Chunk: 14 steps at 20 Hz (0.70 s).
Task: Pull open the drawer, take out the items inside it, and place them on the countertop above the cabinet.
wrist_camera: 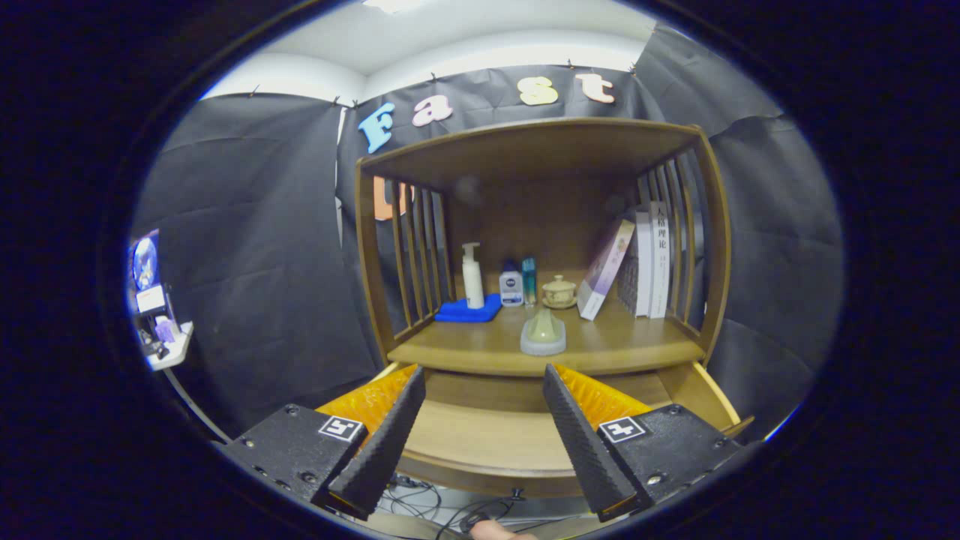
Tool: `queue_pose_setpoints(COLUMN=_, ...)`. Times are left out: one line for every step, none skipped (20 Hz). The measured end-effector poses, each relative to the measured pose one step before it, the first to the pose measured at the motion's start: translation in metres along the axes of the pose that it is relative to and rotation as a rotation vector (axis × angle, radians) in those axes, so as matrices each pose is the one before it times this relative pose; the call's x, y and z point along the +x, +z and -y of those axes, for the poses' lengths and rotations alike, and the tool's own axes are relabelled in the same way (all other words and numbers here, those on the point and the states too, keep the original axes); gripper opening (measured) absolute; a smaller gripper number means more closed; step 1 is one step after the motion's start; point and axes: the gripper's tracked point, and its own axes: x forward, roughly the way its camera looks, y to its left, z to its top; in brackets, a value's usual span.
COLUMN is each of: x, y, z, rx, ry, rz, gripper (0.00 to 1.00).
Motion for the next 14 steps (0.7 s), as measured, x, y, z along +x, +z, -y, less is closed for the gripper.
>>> queue_pose_setpoints(x=-0.00177, y=-0.01097, z=0.00316, rx=-0.01689, ry=-0.01807, rz=0.00084, gripper=0.99)
queue_pose_setpoints(x=-0.00316, y=-0.01246, z=0.00356, rx=-0.01252, ry=-0.02259, rz=-0.00375, gripper=0.99)
queue_pose_setpoints(x=-0.00258, y=-0.01303, z=0.00119, rx=-0.01141, ry=-0.01274, rz=-0.00241, gripper=0.99)
queue_pose_setpoints(x=-0.00173, y=-0.01137, z=0.00275, rx=-0.00752, ry=-0.0226, rz=-0.00278, gripper=0.99)
queue_pose_setpoints(x=-0.00093, y=-0.01072, z=0.00325, rx=-0.00357, ry=-0.01747, rz=-0.00041, gripper=0.99)
queue_pose_setpoints(x=0.00017, y=-0.01003, z=0.00335, rx=-0.00233, ry=-0.01701, rz=-0.00597, gripper=0.99)
queue_pose_setpoints(x=0.00087, y=-0.00736, z=0.00292, rx=0.00261, ry=-0.0141, rz=-0.00435, gripper=0.99)
queue_pose_setpoints(x=0.0062, y=-0.00702, z=0.00214, rx=0.00278, ry=-0.01085, rz=-0.00523, gripper=0.99)
queue_pose_setpoints(x=0.00301, y=-0.01077, z=0.00216, rx=0.00102, ry=-0.00881, rz=-0.02421, gripper=0.99)
queue_pose_setpoints(x=-0.00071, y=-0.00926, z=0.00029, rx=0.0026, ry=-0.00789, rz=-0.01407, gripper=0.99)
queue_pose_setpoints(x=0.00099, y=0.00824, z=-0.00097, rx=-0.01608, ry=-0.00868, rz=0.04976, gripper=1.0)
queue_pose_setpoints(x=-0.00114, y=-0.00265, z=0.00252, rx=-0.02294, ry=-0.0201, rz=-0.00737, gripper=1.0)
queue_pose_setpoints(x=-0.0069, y=-0.00823, z=0.00084, rx=-0.01624, ry=-0.00736, rz=0.00992, gripper=1.0)
queue_pose_setpoints(x=-0.00403, y=-0.00388, z=-0.00163, rx=-0.00499, ry=-0.0027, rz=0.00163, gripper=1.0)
